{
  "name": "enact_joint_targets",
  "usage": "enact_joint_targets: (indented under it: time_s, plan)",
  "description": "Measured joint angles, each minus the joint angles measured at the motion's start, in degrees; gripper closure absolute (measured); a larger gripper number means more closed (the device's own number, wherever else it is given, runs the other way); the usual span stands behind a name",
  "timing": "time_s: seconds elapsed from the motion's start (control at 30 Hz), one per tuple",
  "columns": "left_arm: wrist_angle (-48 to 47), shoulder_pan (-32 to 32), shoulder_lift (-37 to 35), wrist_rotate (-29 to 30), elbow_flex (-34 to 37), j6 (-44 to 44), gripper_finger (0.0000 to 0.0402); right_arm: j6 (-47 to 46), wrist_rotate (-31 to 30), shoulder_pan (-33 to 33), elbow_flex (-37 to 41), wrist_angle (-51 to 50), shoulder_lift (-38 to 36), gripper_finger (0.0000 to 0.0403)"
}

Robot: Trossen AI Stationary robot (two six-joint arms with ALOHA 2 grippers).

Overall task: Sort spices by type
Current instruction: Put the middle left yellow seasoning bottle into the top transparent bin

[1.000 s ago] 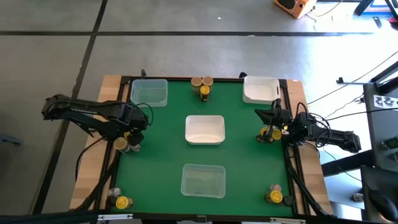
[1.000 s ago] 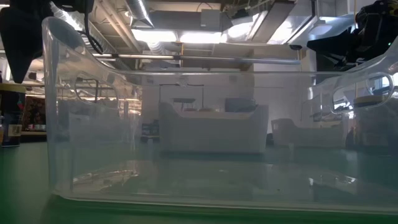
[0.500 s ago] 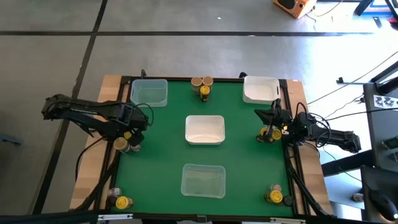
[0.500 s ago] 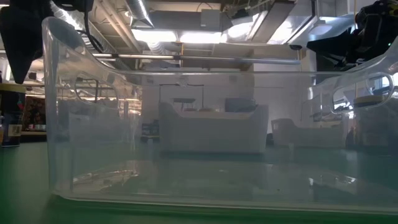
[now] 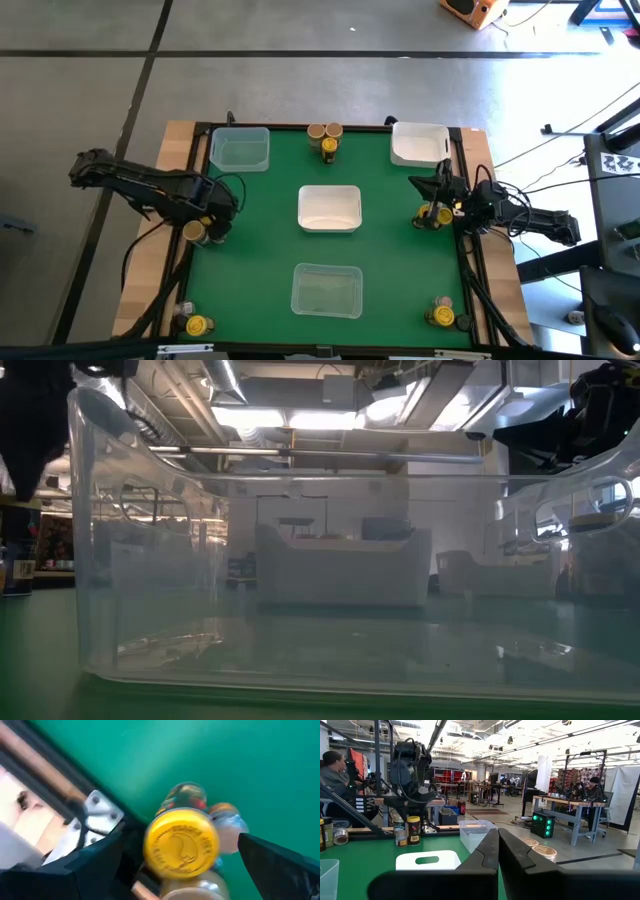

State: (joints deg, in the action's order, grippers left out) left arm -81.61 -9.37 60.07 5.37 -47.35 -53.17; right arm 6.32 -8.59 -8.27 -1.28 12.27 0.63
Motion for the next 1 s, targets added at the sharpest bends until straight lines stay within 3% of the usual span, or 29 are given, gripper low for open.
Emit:
enact_joint_targets:
  time_s: [0.33,0.63,0.77,1.0]
  plan:
    - [1.10,0.01,5.03,-1.06,0.54,0.83,0.0015,-0.01,-0.01,0.00,0.00,0.07,0.00,0.0395]
    - [0.65,0.03,12.26,-5.61,0.54,6.22,0.0020,-0.01,-0.01,0.00,0.00,0.09,0.00,0.0395]
    - [-0.43,0.03,13.14,-5.77,0.73,7.39,0.0051,-0.01,0.01,0.00,0.00,0.06,0.00,0.0395]
    - [-1.84,0.53,13.14,-5.50,1.00,8.50,0.0146,-0.01,-0.01,0.00,0.00,0.05,0.00,0.0395]
